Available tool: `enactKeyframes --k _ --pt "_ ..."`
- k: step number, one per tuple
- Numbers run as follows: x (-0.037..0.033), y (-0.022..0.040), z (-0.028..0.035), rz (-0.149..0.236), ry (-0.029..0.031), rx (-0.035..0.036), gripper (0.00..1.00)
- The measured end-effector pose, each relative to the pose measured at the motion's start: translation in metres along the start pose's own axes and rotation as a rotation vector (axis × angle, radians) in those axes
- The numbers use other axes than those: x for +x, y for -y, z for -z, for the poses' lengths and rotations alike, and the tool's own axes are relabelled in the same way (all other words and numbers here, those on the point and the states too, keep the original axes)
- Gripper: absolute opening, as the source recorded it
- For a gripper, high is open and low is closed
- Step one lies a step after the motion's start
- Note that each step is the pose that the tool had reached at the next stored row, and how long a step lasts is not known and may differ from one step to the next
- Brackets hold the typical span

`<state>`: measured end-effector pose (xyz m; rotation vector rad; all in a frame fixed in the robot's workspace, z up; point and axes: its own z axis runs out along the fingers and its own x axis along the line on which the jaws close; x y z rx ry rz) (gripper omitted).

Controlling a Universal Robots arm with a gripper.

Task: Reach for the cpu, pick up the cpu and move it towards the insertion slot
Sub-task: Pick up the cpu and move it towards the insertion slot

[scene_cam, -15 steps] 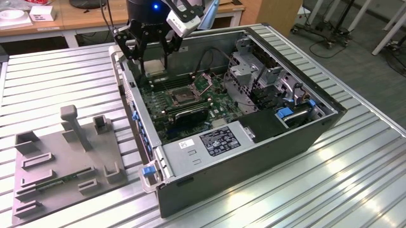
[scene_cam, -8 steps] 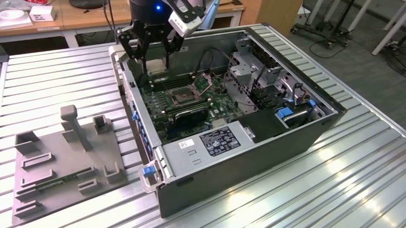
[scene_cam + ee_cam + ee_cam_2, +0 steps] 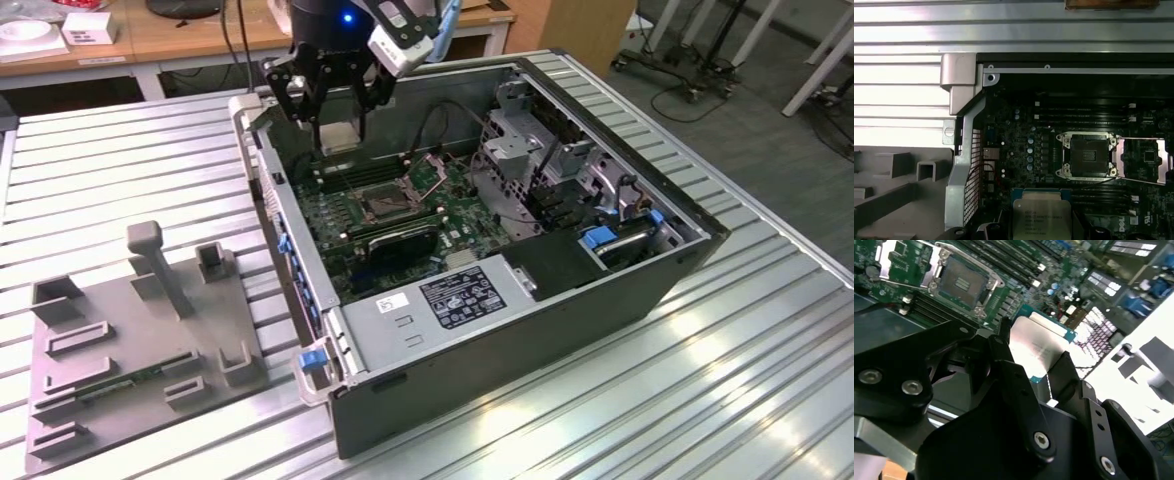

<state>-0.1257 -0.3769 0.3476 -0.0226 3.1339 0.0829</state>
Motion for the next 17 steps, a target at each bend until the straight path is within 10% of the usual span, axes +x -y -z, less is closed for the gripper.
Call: enactKeyframes --k 17 --pt "-0.0215 -0.0037 -0.0068 0.0 -0.0006 -0.0021 0.54"
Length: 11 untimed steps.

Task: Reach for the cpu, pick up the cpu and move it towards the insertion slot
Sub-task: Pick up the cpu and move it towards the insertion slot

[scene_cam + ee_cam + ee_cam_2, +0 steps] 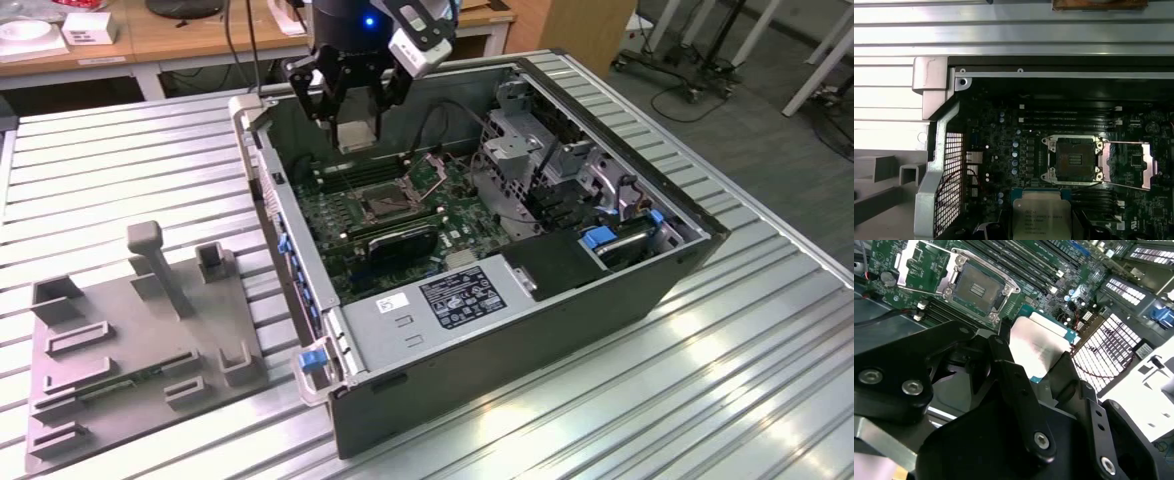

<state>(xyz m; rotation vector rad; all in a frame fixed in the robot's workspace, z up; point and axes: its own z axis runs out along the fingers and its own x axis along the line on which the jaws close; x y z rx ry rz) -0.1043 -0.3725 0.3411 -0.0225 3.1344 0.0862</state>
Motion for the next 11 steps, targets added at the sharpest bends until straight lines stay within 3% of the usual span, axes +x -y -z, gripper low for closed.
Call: enactKeyframes --k 11 --pt "-0.0105 -0.0012 -0.0028 0.0 0.0001 -0.0001 0.54"
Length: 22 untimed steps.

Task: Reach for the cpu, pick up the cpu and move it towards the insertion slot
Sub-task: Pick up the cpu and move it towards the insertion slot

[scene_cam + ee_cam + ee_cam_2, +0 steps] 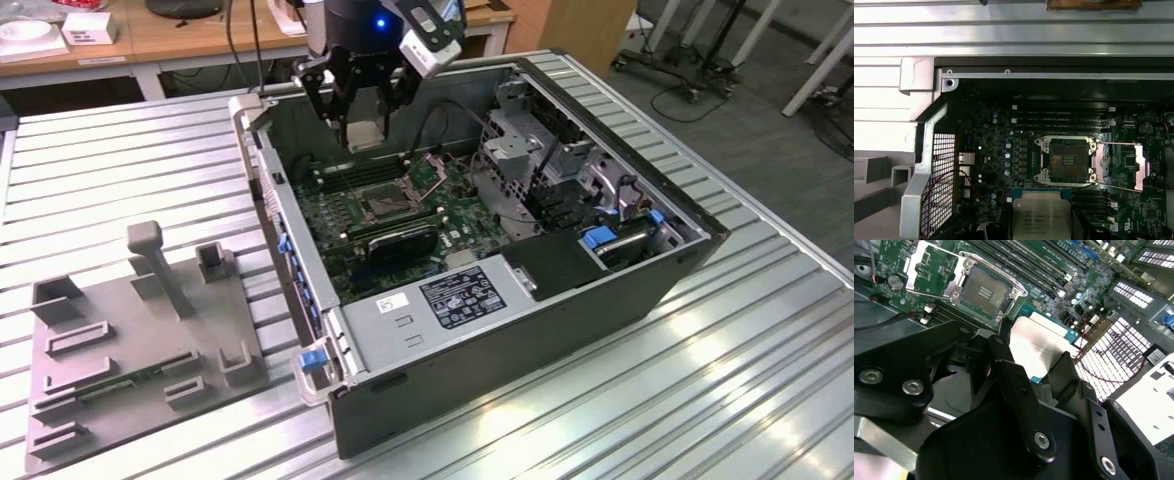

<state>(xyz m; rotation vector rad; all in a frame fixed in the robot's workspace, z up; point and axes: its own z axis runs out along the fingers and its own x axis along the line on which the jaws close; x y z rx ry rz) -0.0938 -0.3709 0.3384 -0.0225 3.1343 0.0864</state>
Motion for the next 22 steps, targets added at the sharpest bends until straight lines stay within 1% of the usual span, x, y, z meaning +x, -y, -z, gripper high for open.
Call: enactKeyframes --k 3,5,7,9,15,17,20,22 --pt "-0.004 -0.0006 -0.0008 0.0 -0.0001 0.0002 0.54" --pt "-0.0086 -0.0009 -0.0013 0.0 -0.0002 0.0 0.54" --pt "-0.0124 -0.0023 -0.0023 -0.001 -0.0002 0.0 0.54" --pt "-0.0148 -0.0045 -0.0034 -0.004 0.0 0.0003 0.54" --pt "-0.0161 -0.0064 -0.0066 -0.04 0.0025 0.0006 0.54" --pt "-0.017 -0.0076 -0.0075 -0.046 0.0028 0.0007 0.54" --pt "-0.0187 -0.0107 -0.01 -0.048 0.003 0.0007 0.54" --pt "-0.0214 -0.0149 -0.0117 -0.048 0.0031 0.0005 0.54"
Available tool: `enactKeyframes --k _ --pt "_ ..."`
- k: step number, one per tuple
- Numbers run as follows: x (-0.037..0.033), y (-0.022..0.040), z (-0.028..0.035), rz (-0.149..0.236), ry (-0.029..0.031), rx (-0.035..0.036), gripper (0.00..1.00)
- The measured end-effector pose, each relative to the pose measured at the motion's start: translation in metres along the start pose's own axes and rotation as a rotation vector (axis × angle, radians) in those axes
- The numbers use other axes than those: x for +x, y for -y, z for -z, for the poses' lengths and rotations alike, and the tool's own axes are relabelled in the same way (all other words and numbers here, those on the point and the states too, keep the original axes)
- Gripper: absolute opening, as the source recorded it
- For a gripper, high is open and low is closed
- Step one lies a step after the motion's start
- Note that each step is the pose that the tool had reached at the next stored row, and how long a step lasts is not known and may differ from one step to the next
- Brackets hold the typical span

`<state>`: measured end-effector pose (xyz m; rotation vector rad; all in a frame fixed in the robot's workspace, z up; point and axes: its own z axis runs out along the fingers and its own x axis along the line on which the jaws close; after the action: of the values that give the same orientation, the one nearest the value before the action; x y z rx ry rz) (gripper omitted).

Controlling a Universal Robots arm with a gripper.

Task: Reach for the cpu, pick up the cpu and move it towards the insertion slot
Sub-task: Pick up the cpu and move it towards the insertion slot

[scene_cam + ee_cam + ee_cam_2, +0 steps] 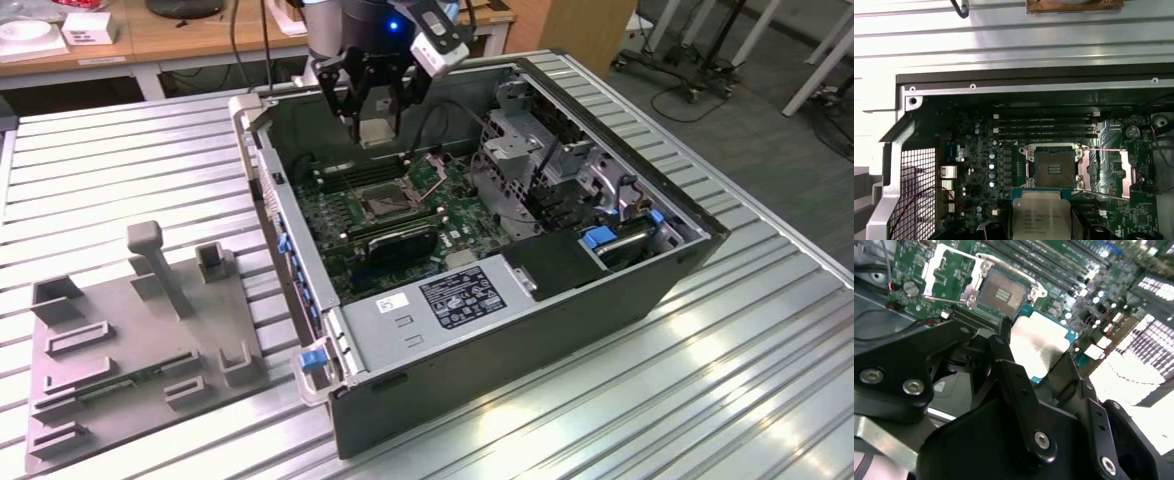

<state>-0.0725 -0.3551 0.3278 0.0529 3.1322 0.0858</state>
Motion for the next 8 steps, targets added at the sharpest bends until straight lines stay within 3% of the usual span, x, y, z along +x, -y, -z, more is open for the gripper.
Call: enactKeyframes --k 8 --pt "-0.0106 -0.015 -0.0047 0.0 -0.0001 0.0001 0.54"
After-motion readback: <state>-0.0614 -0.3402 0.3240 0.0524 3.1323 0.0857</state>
